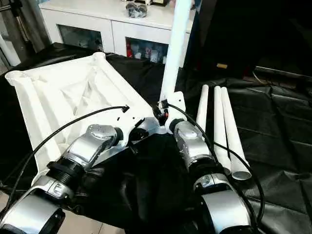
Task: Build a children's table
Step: Rotate leg to tighten
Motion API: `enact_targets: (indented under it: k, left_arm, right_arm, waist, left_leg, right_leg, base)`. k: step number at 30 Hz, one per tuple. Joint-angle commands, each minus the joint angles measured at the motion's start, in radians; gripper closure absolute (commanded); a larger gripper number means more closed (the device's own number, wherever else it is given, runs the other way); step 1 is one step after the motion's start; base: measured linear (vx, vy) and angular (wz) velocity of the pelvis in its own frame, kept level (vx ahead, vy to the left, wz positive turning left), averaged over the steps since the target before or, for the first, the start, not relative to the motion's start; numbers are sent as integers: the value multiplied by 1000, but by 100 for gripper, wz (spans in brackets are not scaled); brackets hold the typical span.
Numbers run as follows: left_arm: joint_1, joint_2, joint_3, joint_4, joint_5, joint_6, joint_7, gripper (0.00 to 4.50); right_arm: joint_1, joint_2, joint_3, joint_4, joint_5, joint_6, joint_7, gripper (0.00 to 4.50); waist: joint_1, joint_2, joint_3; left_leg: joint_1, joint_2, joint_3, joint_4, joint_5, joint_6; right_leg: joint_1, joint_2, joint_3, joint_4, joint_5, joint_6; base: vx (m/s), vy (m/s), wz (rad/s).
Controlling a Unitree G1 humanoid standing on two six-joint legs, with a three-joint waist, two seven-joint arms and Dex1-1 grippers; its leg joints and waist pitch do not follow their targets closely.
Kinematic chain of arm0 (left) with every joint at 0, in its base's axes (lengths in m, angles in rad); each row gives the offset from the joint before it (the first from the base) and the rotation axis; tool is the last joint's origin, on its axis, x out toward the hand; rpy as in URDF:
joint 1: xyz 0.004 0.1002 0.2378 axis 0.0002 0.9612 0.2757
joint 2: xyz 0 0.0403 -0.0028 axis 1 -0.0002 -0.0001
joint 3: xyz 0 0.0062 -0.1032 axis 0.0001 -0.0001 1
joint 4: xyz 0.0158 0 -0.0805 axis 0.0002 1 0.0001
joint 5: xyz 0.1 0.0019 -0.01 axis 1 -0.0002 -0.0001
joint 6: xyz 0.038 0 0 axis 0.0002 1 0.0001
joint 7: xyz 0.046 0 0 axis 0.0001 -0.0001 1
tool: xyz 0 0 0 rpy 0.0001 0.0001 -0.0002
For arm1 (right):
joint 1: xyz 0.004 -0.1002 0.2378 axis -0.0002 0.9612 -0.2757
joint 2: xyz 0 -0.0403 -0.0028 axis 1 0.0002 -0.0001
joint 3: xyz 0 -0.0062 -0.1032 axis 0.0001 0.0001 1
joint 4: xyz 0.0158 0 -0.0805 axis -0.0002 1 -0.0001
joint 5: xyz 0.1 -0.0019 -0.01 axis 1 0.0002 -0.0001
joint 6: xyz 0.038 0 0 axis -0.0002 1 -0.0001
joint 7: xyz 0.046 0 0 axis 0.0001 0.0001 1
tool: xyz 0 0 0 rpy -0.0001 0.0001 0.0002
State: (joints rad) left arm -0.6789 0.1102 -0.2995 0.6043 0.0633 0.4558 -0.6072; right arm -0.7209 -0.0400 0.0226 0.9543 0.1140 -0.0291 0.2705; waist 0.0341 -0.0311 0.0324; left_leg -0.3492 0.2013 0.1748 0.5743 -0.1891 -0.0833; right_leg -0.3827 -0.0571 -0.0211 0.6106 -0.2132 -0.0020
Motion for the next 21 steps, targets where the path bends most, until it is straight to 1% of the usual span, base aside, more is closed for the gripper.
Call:
enact_targets:
  k: [1, 5, 6, 7, 8, 9, 10, 11, 12, 14, 15, 16, 17, 18, 19, 20, 21]
  left_arm:
    - [-38, -6, 24, 5, 11, -1, 72, 450]
    - [-33, -2, 24, -1, 9, -19, 60, 450]
    - [-26, 5, 23, -8, 10, -43, 41, 450]
    - [-26, 5, 23, -8, 10, -43, 41, 450]
    - [-23, 11, 21, -13, 12, -60, 32, 450]
    - [-18, 22, 20, -22, 13, -74, 21, 450]
    - [-17, 25, 20, -24, 12, -76, 18, 450]
    - [-17, 27, 20, -25, 12, -77, 17, 450]
    - [-14, 43, 17, -35, 12, -100, -3, 450]
    - [-13, 49, 15, -38, 11, -108, -11, 450]
    - [-10, 57, 14, -45, 9, -123, -25, 450]
    - [-9, 60, 13, -49, 8, -126, -31, 450]
    - [-3, 71, 9, -60, 3, -141, -56, 450]
    - [5, 84, 7, -74, -4, -145, -82, 450]
    - [9, 90, 5, -77, -8, -153, -96, 450]
    - [14, 96, 1, -83, -12, -167, -115, 450]
    - [21, 104, -2, -91, -19, -175, -139, 450]
  right_arm:
    - [63, 63, 37, 127, -19, 92, 28, 257]
    - [52, 70, 21, 138, -12, 89, 26, 257]
    - [46, 71, 12, 137, -8, 76, 32, 201]
    - [46, 71, 12, 137, -8, 76, 32, 201]
    - [42, 71, 4, 135, -5, 67, 34, 187]
    - [38, 71, -3, 125, 3, 61, 46, 170]
    - [36, 71, -6, 122, 4, 60, 50, 170]
    - [35, 70, -7, 121, 5, 59, 53, 158]
    - [33, 68, -9, 103, 7, 48, 80, 149]
    - [32, 66, -8, 97, 6, 42, 91, 135]
    - [32, 62, -3, 89, 0, 37, 102, 124]
    - [32, 59, -1, 85, -3, 35, 107, 104]
    - [37, 52, 3, 68, -6, 31, 124, 104]
    - [46, 40, 12, 39, -9, 26, 154, 90]
    - [52, 34, 15, 24, -9, 27, 168, 80]
    - [58, 28, 20, 7, -9, 28, 182, 80]
    - [67, 18, 25, -15, -9, 30, 205, 68]
  waist:
    - [0, 8, -33]
    - [-1, 7, -32]
    - [-2, 8, -32]
    - [-3, 9, -32]
    - [-3, 8, -33]
    - [-4, 6, -35]
    - [-3, 7, -34]
    - [-3, 9, -35]
    - [-4, 8, -34]
    - [-4, 7, -35]
    - [-3, 8, -36]
    - [-3, 8, -38]
    - [-1, 8, -39]
    - [0, 7, -43]
    - [2, 9, -48]
    - [1, 9, -48]
    - [1, 9, -48]
  left_leg:
    - [1, 24, -10, -78, -335, -15]
    - [1, 24, -12, -80, -351, -17]
    - [1, 24, -12, -80, -356, -17]
    - [1, 25, -12, -81, -357, -18]
    - [0, 24, -12, -81, -355, -18]
    - [-5, 25, -12, -81, -335, -14]
    - [-5, 25, -12, -81, -332, -13]
    - [-4, 25, -11, -81, -330, -13]
    - [-4, 25, -11, -80, -325, -11]
    - [-8, 24, -10, -80, -310, -6]
    - [-8, 25, -9, -79, -291, -3]
    - [-6, 24, -7, -77, -284, -1]
    - [-8, 24, -7, -76, -257, 5]
    - [-12, 24, -6, -74, -215, 12]
    - [-13, 24, -4, -68, -162, 23]
    - [-14, 24, -3, -67, -141, 30]
    - [-14, 23, -1, -64, -116, 41]
  right_leg:
    - [17, -65, 33, -95, -319, -168]
    - [14, -67, 33, -97, -342, -161]
    - [13, -67, 33, -98, -348, -158]
    - [12, -67, 34, -98, -346, -158]
    - [13, -67, 34, -98, -340, -159]
    - [17, -66, 34, -94, -303, -163]
    - [17, -66, 34, -93, -298, -165]
    - [16, -66, 34, -93, -292, -167]
    - [16, -66, 34, -92, -281, -173]
    - [20, -67, 34, -90, -266, -177]
    - [20, -67, 35, -90, -246, -181]
    - [20, -67, 36, -89, -235, -184]
    - [23, -68, 36, -86, -203, -191]
    - [29, -66, 35, -79, -140, -198]
    - [32, -65, 35, -70, -49, -211]
    - [33, -63, 34, -66, -8, -220]
    - [34, -62, 33, -60, 50, -237]
  base:
    - [0, 0, 0]
    - [0, 0, 0]
    - [0, 0, 0]
    - [0, 0, 0]
    - [0, 0, 0]
    - [0, 0, 0]
    - [0, 0, 0]
    - [0, 0, 0]
    - [0, 0, 0]
    - [0, 0, 0]
    - [0, 0, 0]
    - [0, 0, 0]
    - [0, 0, 0]
    - [0, 0, 0]
    - [0, 0, 0]
    - [0, 0, 0]
    - [0, 0, 0]
